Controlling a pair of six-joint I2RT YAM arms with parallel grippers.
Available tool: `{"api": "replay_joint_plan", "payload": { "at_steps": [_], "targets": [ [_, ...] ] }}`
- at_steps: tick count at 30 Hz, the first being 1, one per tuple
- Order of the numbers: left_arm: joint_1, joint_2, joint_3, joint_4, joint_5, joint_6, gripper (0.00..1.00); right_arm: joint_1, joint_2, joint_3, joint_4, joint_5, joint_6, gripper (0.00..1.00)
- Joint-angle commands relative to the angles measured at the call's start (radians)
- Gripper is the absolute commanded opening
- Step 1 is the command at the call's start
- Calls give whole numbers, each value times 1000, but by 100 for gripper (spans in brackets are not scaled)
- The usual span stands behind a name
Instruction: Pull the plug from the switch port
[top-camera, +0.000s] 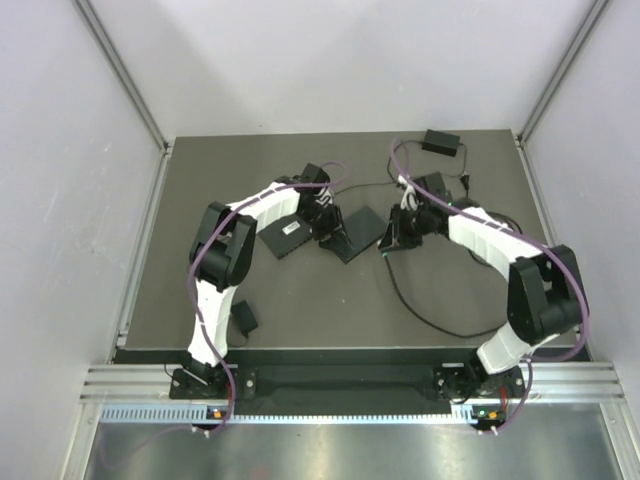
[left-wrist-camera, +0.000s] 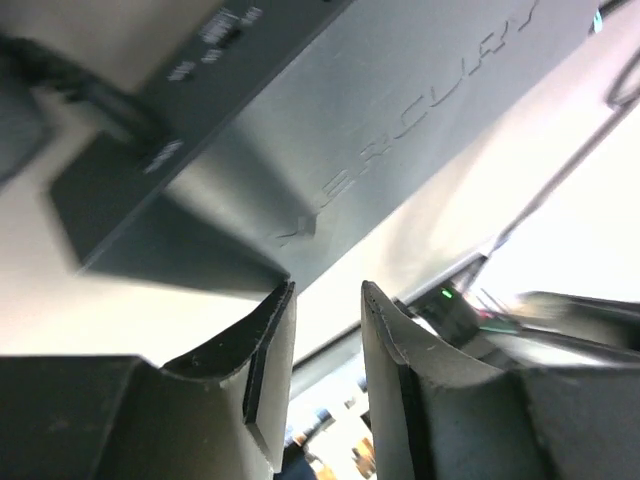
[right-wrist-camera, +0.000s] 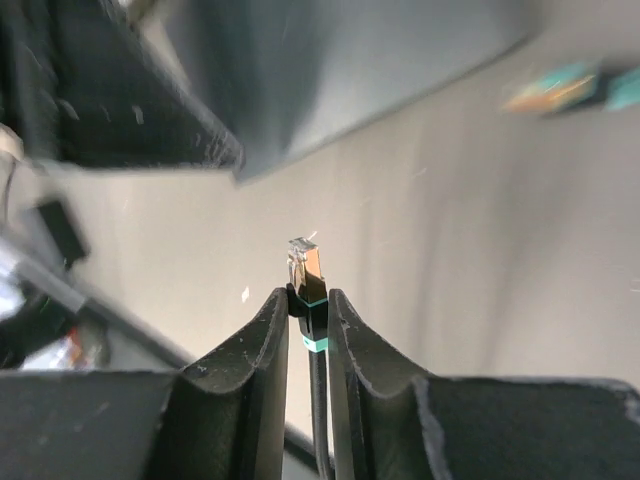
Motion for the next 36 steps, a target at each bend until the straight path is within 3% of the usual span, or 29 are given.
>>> {"api": "replay_joint_plan", "payload": {
  "at_steps": [1, 5, 8, 18, 22, 31, 33, 36],
  "targets": [
    [4, -93, 33, -57, -130, 85, 38, -24, -92, 147, -150, 288, -77, 0],
    [3, -150, 33, -96, -198, 125, 38, -93, -102, 239, -207, 647, -96, 0],
    [4, -185, 29, -128, -244, 152, 38, -182, -77, 305, -248, 761, -44, 0],
    [20, -271, -36, -159, -282, 185, 38, -391, 154, 494, -178, 640, 94, 2],
    [26, -288, -39, -165, -291, 192, 38, -394, 266, 644, -241, 576, 61, 37],
    [43, -382, -117, -128, -377, 169, 38, -204, 283, 638, -258, 532, -44, 52],
    [50, -391, -123, -130, -399, 165, 38, -167, 288, 634, -232, 460, -70, 51],
    [63, -423, -122, -145, -463, 156, 37, -94, 326, 621, -141, 227, -74, 50]
  ]
}}
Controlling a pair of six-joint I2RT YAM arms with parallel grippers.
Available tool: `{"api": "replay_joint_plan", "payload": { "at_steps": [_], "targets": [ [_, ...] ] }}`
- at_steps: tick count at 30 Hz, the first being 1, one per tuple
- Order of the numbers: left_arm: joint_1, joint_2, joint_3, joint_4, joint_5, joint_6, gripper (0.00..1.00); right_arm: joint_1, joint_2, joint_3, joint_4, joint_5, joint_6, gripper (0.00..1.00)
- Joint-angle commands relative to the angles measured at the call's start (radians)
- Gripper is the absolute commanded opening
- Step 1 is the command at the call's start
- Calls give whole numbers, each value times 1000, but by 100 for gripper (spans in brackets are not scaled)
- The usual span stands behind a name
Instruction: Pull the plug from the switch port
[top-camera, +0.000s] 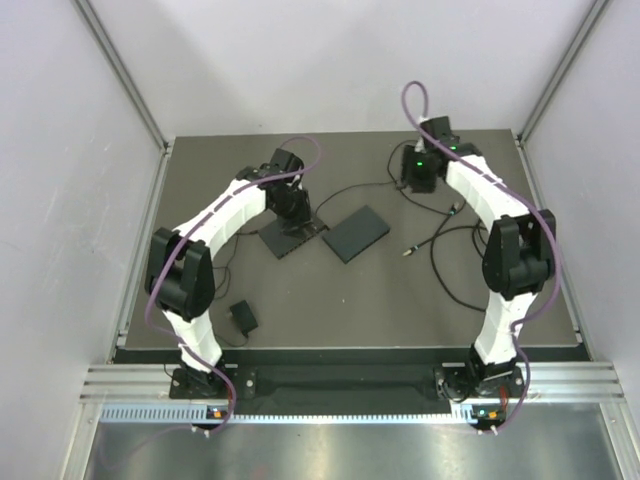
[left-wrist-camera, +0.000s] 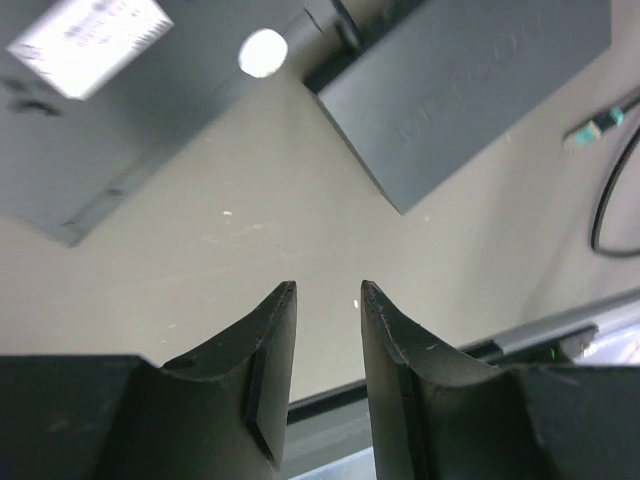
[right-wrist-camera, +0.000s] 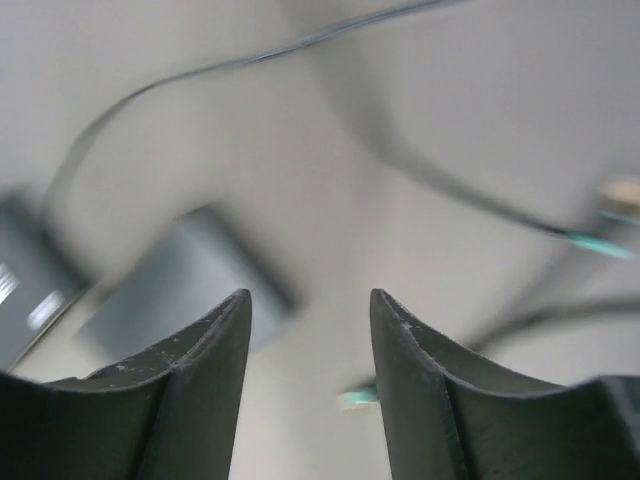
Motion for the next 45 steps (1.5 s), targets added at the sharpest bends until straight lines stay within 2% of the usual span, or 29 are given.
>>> {"api": "replay_joint_plan", "payload": {
  "at_steps": [1, 2, 6, 10, 13, 18, 28, 34, 45],
  "targets": [
    [19, -87, -2, -3, -126, -20, 37, 89, 39, 19, 87, -318, -29, 47],
    [22, -97, -8, -7, -175, -23, 37, 109, 82, 36, 107, -353, -13, 46],
    [34, -146, -12, -16, -224, -18, 38, 223, 176, 119, 116, -419, -12, 43],
    [51, -153, -14, -46, -218, -6, 37, 324, 271, 229, 110, -442, -8, 43],
    [66, -154, -12, -59, -214, 5, 37, 355, 317, 263, 107, -465, 26, 41],
    [89, -163, -16, -66, -205, 17, 38, 366, 331, 229, 170, -453, 69, 29],
    [101, -165, -14, -71, -209, 37, 37, 366, 352, 215, 224, -506, 80, 28],
    [104, -156, -17, -69, -198, 40, 37, 366, 329, 133, 233, -464, 55, 20],
    [104, -150, -32, -51, -171, 28, 37, 369, 342, 91, 187, -393, 11, 19]
  ]
}}
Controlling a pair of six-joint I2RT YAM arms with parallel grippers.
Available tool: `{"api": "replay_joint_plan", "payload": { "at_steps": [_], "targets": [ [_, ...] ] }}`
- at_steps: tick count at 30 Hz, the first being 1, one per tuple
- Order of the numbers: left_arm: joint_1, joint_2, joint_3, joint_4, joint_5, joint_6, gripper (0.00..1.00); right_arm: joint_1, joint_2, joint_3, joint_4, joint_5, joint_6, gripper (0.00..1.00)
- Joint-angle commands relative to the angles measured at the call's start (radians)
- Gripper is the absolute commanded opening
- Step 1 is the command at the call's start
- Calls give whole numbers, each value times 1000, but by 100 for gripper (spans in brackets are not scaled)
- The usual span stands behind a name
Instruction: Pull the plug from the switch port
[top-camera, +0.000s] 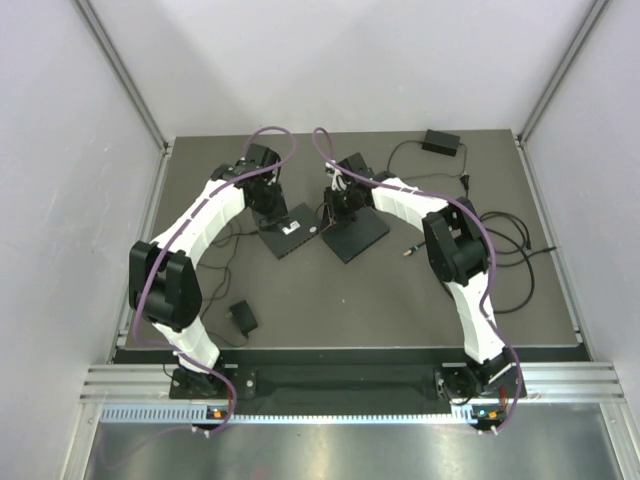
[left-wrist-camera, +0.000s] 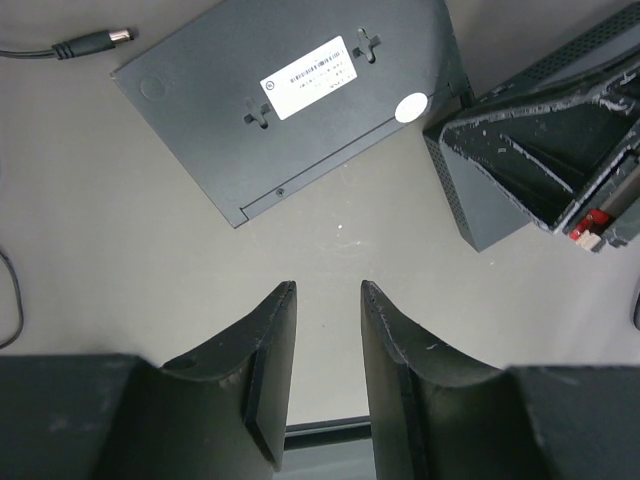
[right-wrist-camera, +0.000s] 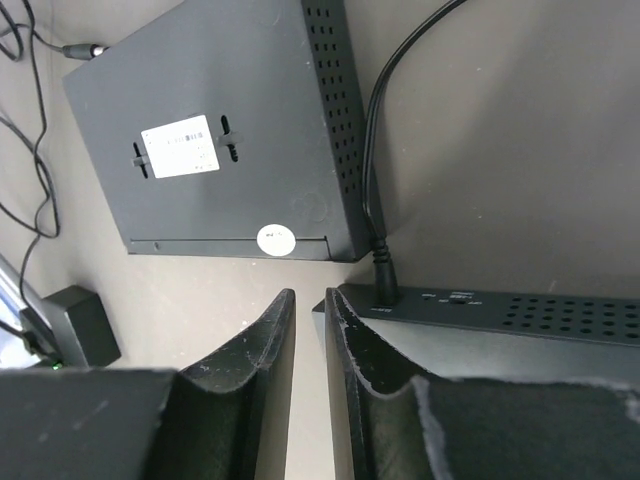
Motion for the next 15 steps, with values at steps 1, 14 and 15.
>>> {"api": "replay_joint_plan", "payload": {
  "at_steps": [1, 14, 15],
  "targets": [
    [4, -30, -5, 8, 14, 5, 37, 3, 7, -13, -9, 64, -45, 19],
    [4, -9, -25, 49, 70, -31, 37, 4, -55, -176, -80, 156, -137, 18],
    [4, -7, -27, 53, 76, -34, 37, 4, -87, -194, -78, 165, -142, 18]
  ]
}}
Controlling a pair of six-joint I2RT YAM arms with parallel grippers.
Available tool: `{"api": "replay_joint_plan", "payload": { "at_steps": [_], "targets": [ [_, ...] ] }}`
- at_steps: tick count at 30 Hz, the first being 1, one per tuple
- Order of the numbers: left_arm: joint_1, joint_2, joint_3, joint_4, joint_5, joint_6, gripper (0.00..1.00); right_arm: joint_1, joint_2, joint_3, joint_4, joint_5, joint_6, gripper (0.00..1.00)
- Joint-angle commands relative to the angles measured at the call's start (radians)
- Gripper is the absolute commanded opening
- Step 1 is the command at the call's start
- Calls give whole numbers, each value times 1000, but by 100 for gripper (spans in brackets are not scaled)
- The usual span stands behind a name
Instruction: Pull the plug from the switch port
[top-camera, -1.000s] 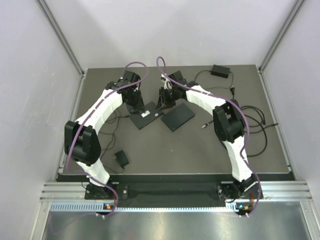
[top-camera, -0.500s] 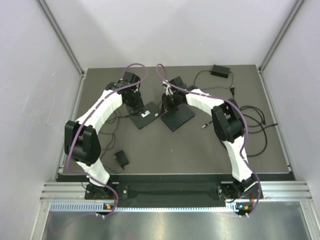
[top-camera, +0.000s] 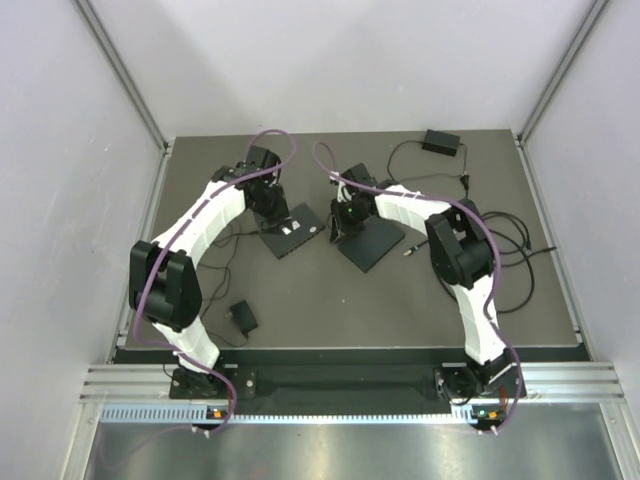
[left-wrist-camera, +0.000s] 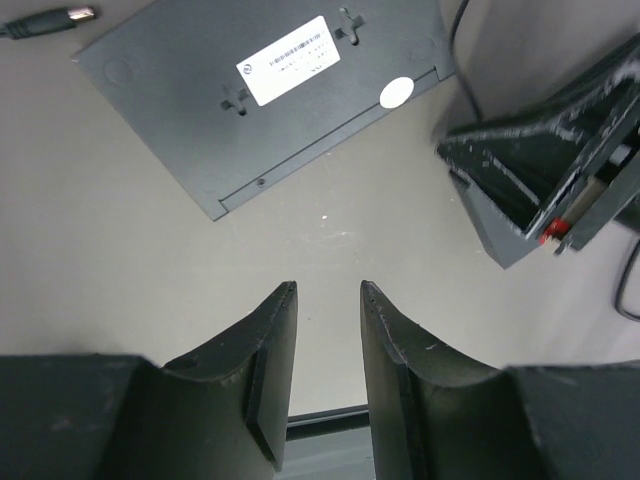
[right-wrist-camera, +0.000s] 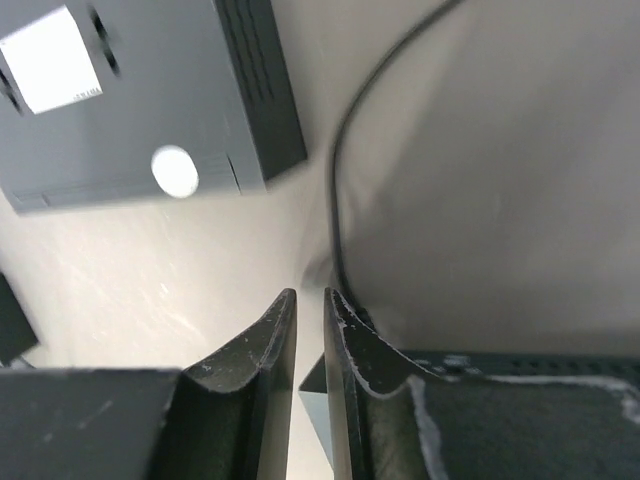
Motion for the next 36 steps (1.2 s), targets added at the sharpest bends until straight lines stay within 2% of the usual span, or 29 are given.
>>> {"api": "replay_joint_plan", "payload": {
  "at_steps": [1, 8, 12, 15, 18, 20, 23, 30, 36],
  "targets": [
    [3, -9, -11, 51, 34, -20, 37, 4, -61, -90, -75, 89, -62, 18],
    [-5, 5, -40, 100, 81, -51, 37, -8, -233, -283, -98, 137, -76, 18],
    [-20, 25, -29, 112, 90, -61, 37, -35, -344, -389, -97, 112, -74, 18],
    [-32, 40, -18, 114, 95, -72, 37, -68, -427, -441, -83, 80, -62, 18],
    [-45, 48, -11, 120, 97, -83, 37, -91, -467, -426, -69, 43, -48, 20],
    [-55, 56, -2, 120, 98, -87, 37, -97, -466, -379, -68, 29, -45, 23],
    [-65, 59, 8, 115, 100, -89, 37, -108, -419, -308, -65, -21, -27, 33],
    [-68, 27, -15, 100, 75, -87, 37, -111, -259, -230, -66, -142, 7, 39],
    [-68, 14, -41, 100, 78, -87, 37, -111, -240, -274, -52, -158, 5, 39]
  ]
}}
